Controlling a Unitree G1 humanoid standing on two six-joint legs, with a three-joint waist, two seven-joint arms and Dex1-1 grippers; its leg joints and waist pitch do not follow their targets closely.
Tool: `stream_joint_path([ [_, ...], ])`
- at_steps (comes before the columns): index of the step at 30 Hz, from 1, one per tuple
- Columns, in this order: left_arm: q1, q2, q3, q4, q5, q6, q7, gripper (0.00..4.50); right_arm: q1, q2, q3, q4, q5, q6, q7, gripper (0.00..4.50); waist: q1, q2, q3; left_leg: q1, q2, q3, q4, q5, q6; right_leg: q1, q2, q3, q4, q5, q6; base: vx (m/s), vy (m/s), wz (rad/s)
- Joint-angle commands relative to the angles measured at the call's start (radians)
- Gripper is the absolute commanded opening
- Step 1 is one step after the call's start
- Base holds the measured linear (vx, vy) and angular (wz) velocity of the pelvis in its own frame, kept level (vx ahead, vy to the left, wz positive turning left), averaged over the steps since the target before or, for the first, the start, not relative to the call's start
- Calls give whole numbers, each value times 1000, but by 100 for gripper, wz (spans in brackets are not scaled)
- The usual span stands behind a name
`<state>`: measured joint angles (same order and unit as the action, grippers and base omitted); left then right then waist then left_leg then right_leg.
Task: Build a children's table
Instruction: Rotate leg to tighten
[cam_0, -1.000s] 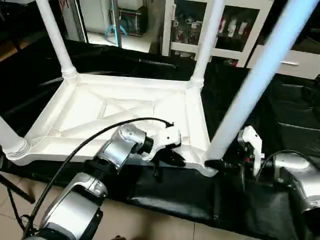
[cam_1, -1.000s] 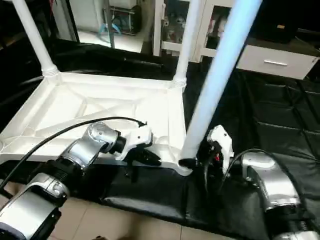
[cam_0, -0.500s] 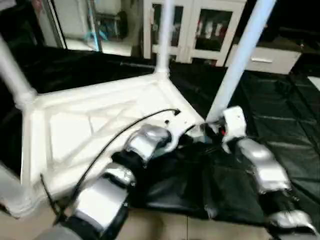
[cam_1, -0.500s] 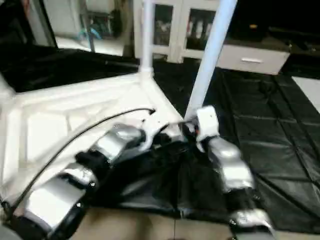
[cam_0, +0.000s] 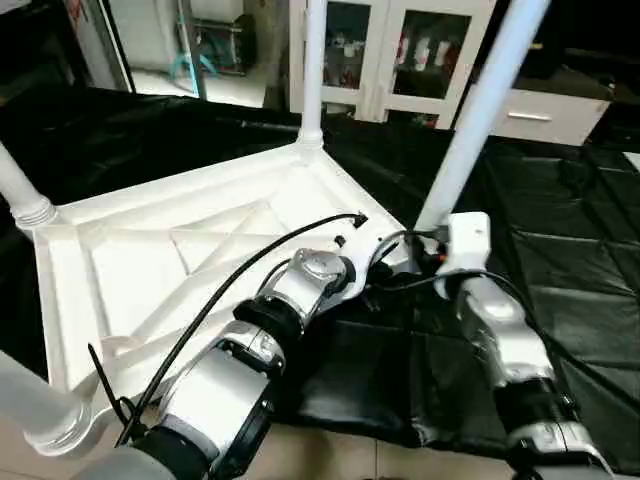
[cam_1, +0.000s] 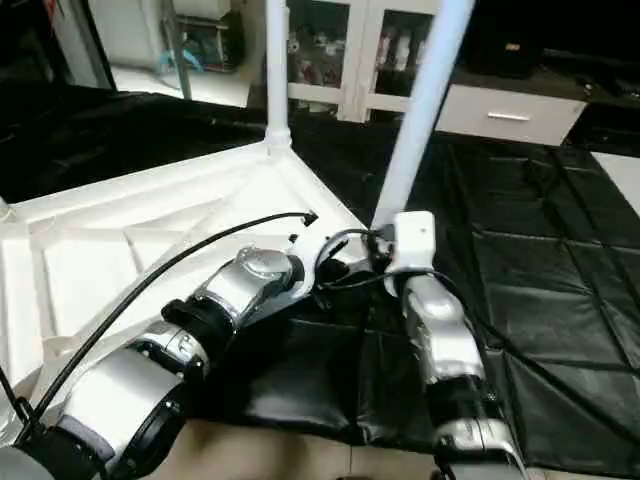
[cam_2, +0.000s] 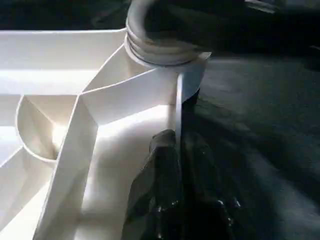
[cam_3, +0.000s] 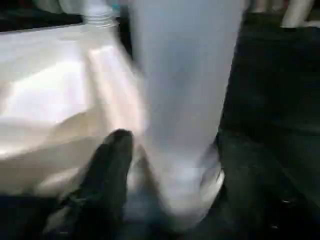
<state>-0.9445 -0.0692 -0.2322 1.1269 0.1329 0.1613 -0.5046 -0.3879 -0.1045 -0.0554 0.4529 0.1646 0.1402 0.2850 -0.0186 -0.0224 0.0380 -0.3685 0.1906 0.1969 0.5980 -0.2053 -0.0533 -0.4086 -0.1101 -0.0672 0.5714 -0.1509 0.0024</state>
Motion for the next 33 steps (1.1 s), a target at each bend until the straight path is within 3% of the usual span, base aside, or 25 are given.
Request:
stream_joint_path([
  [1,-11,10,6,-5,5,-45,-12,0,36,-14,20,-54,47,30,55,315,7,-7,-56,-9,35,-26,-90,-272,71,54,-41,26,-72,-326,-172,0,0,0],
  [3,-3,15,-4,-13,6,-40,-52,0,50,-37,9,-83,59,37,66,319,11,-8,-64,1,35,-20,-79,-208,83,46,-41,29,-65,-233,-203,0,0,0],
  [4,13,25,-29,-30,12,-39,-126,0,65,-70,-11,-118,72,50,87,319,15,-9,-65,4,35,-15,-72,-156,105,43,-37,32,-53,-140,-240,0,0,0],
  [5,13,25,-29,-30,12,-39,-126,0,65,-70,-11,-118,72,50,87,323,20,-9,-64,0,34,-12,-69,-112,132,47,-37,33,-43,-83,-260,0,0,0],
  [7,50,49,-67,-70,19,-34,-248,0,99,-166,-32,-185,78,69,196,359,29,-6,-63,3,35,-9,-65,-93,156,48,-38,32,-41,-55,-273,0,0,0],
  [8,51,50,-67,-70,19,-34,-249,0,99,-168,-32,-185,78,69,198,363,33,-7,-61,3,36,-7,-65,-92,166,49,-39,33,-40,-54,-278,0,0,0],
  [12,109,107,-136,-143,32,-62,-427,0,180,-387,-5,-261,132,105,518,402,48,-10,-53,8,41,-8,-71,-191,150,51,-41,33,-58,-199,-258,0,0,0],
  [14,118,118,-147,-155,33,-66,-458,0,203,-431,7,-286,148,113,583,411,58,-12,-48,12,44,-8,-76,-237,127,44,-42,36,-65,-272,-237,0,0,0],
  [15,129,129,-153,-174,28,-66,-496,0,230,-477,14,-316,172,138,647,420,57,-15,-48,6,44,-12,-78,-240,120,49,-43,35,-65,-290,-224,0,0,0],
  [21,191,179,-192,-299,-15,-83,-698,0,262,-557,31,-368,213,199,764,436,57,-13,-47,10,47,-15,-82,-265,91,40,-45,36,-71,-351,-212,0,0,0],
  [24,211,197,-210,-351,-22,-78,-752,0,240,-560,54,-348,194,180,793,436,64,-9,-47,25,50,-8,-80,-269,81,27,-41,40,-71,-317,-230,0,0,0],
  [26,215,197,-213,-363,-13,-75,-754,0,204,-546,87,-305,153,143,784,436,64,-7,-49,17,49,-10,-82,-241,78,35,-40,38,-62,-278,-237,0,0,0],
  [29,216,198,-215,-372,-9,-70,-755,0,175,-534,113,-280,144,135,804,436,70,-5,-52,17,48,-9,-79,-215,78,39,-41,38,-54,-225,-247,0,0,0],
  [33,215,201,-218,-380,-6,-64,-754,0,151,-531,133,-255,134,123,840,401,74,-9,-55,13,46,-9,-74,-176,99,47,-44,38,-46,-171,-262,0,0,0],
])
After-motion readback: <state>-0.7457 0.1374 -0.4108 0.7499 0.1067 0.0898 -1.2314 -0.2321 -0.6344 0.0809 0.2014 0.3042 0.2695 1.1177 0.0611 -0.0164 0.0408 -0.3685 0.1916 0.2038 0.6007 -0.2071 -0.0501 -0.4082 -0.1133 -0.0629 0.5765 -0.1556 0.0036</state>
